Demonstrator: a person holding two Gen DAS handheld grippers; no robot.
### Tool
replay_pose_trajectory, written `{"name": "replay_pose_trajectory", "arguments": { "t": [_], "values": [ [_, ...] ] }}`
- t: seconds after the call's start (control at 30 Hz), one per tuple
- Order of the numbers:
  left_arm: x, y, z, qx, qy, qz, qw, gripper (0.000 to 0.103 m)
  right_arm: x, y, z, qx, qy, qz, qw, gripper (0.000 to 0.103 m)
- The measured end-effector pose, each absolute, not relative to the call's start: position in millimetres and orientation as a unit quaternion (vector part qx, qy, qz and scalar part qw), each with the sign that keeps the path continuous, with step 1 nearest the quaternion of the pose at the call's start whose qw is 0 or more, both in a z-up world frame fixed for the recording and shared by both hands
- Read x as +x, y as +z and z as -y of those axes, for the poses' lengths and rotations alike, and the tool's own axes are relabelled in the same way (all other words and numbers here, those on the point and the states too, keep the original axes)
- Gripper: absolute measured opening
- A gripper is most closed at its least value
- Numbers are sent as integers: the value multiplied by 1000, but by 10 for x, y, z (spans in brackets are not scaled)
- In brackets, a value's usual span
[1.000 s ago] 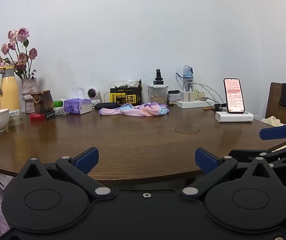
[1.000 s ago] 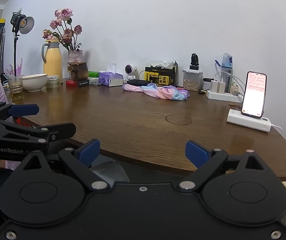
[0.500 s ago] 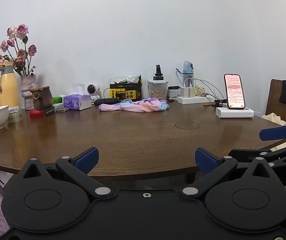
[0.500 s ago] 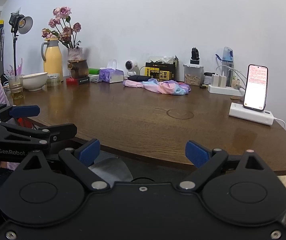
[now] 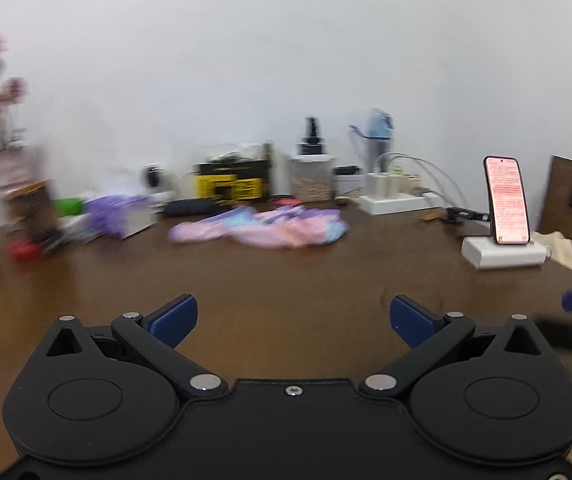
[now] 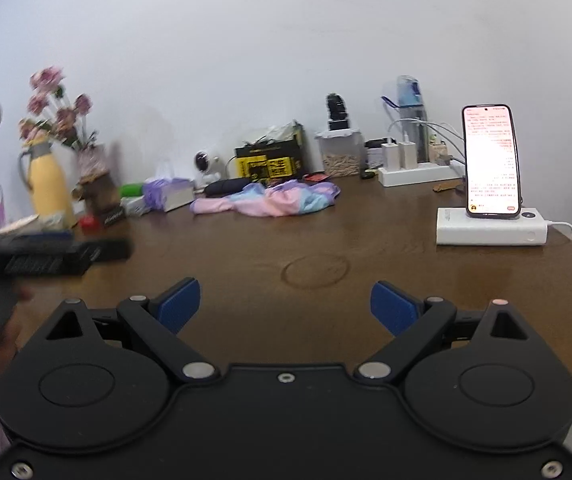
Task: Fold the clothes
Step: 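Move the left gripper to the pink-blue garment and grasp its purple-trimmed edge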
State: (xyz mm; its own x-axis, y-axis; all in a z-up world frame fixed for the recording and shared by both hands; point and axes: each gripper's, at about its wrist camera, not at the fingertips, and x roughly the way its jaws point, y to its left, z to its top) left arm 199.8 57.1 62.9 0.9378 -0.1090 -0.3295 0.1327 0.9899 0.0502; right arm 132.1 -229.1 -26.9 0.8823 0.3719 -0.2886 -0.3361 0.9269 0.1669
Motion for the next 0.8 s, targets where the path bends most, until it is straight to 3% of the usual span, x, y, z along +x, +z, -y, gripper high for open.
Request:
{"name": "replay_pose_trajectory", "arguments": {
  "t": [0.1, 0.2, 0.3, 0.47, 0.53, 0.63, 0.8],
  "values": [
    [2849, 803, -546, 64, -83, -186, 977, 103, 1350, -327, 2305, 72, 173, -158, 969, 95],
    [3994, 819, -548, 8, -75, -274, 959, 103, 1321, -444, 2297, 71, 173, -170, 967, 95],
    [4680, 738, -497, -44, -86, -313, 945, 101, 1369, -533, 2258, 51, 169, -180, 968, 95],
    [5497, 449, -499, -84, -66, -359, 927, 69, 1545, -572, 2267, 38, 163, -189, 968, 95],
    [5686, 267, -549, -116, -74, -391, 910, 33, 1574, -589, 2288, 36, 161, -191, 968, 95],
    [5673, 147, -576, -123, -87, -397, 905, 12, 1613, -599, 2303, 39, 159, -194, 967, 95],
    [5242, 297, -635, -98, -102, -351, 926, 7, 1612, -612, 2310, 46, 163, -194, 966, 95]
  ]
}}
